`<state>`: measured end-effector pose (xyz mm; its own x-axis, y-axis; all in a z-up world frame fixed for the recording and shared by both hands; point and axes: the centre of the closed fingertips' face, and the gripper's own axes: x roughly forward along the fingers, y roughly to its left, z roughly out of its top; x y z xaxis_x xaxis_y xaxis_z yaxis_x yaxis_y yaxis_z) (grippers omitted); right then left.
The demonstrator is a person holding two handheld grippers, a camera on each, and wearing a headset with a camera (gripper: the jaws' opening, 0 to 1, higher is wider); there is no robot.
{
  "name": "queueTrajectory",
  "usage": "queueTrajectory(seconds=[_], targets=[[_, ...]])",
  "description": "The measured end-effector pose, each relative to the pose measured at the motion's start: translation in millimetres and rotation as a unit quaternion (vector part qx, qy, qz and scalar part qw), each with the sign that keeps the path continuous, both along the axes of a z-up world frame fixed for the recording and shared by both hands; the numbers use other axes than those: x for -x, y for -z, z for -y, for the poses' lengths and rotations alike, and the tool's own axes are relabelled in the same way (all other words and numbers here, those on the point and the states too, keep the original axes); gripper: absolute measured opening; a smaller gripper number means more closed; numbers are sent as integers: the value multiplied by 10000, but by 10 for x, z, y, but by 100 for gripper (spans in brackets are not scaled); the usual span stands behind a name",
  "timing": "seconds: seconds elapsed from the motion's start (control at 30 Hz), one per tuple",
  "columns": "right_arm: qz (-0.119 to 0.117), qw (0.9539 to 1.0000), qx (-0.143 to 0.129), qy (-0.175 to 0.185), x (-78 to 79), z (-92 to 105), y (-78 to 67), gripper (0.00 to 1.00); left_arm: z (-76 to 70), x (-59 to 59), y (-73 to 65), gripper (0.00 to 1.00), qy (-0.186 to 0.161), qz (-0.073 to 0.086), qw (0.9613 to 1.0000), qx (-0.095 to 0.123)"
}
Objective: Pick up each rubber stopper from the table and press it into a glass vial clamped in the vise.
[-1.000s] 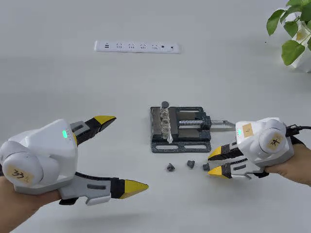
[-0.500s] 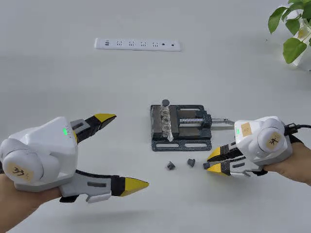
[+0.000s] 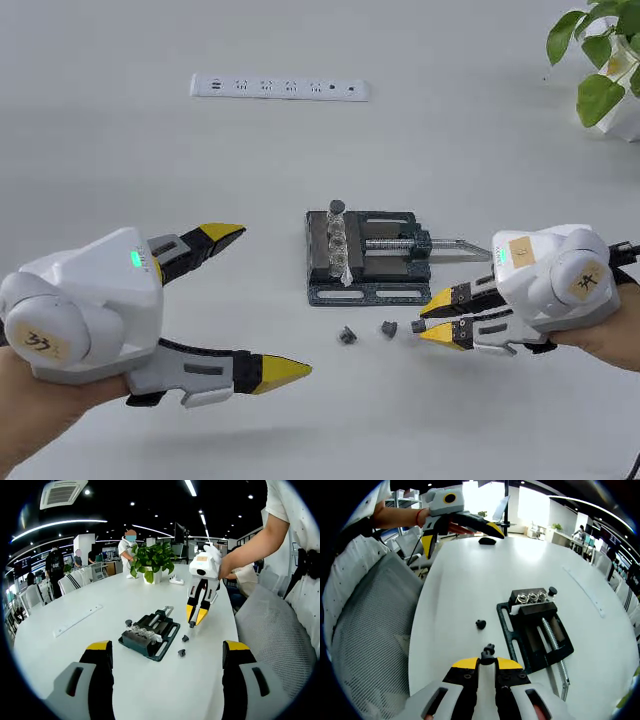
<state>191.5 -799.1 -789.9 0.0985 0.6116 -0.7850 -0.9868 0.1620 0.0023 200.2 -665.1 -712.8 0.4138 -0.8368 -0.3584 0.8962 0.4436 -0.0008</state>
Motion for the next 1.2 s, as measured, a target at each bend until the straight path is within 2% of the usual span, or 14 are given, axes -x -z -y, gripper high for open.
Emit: queueTrajectory(seconds=[0.2, 0.33, 0.4, 0.43, 0.5, 0.6, 0.67, 0.73, 0.8, 0.87, 0.93, 1.0, 1.07, 1.2], targets=[[282, 9991, -297, -90, 5, -161, -333, 7, 35, 10, -104, 88, 9, 33, 9999, 125], [472, 9974, -528, -160, 45, -289, -575, 7, 75, 5, -246, 85, -52, -4, 9993, 362], [554, 9964, -610, -198, 69, -343, -672, 7, 101, 4, -306, 83, -48, 30, 9991, 425], [589, 9959, -655, -203, 75, -366, -712, 7, 114, 3, -331, 82, -55, 15, 9989, 472], [680, 9946, -754, -223, 92, -421, -814, 7, 157, 17, -401, 78, -62, -119, 9977, 662], [796, 9923, -915, -238, 115, -501, -954, 7, 201, 24, -487, 72, -46, -126, 9965, 826], [864, 9909, -992, -268, 132, -549, -1035, 7, 239, 33, -532, 68, -87, -335, 9941, 1023], [935, 9893, -1080, -283, 146, -594, -1116, 7, 276, 45, -580, 63, -87, -476, 9916, 1199], [997, 9880, -1141, -289, 157, -628, -1181, 7, 302, 62, -607, 57, -67, -552, 9903, 1275], [1039, 9870, -1188, -305, 168, -651, -1229, 7, 321, 71, -611, 55, -90, -702, 9882, 1356], [1089, 9860, -1219, -315, 174, -673, -1271, 7, 346, 87, -643, 50, -83, -903, 9839, 1542], [1127, 9853, -1243, -327, 182, -690, -1300, 7, 354, 94, -664, 44, -72, -984, 9819, 1620], [1164, 9845, -1266, -344, 194, -709, -1327, 7, 373, 109, -691, 41, -63, -1150, 9782, 1730], [1224, 9831, -1311, -368, 210, -750, -1370, 7, 395, 130, -715, 34, -29, -1257, 9754, 1810]])
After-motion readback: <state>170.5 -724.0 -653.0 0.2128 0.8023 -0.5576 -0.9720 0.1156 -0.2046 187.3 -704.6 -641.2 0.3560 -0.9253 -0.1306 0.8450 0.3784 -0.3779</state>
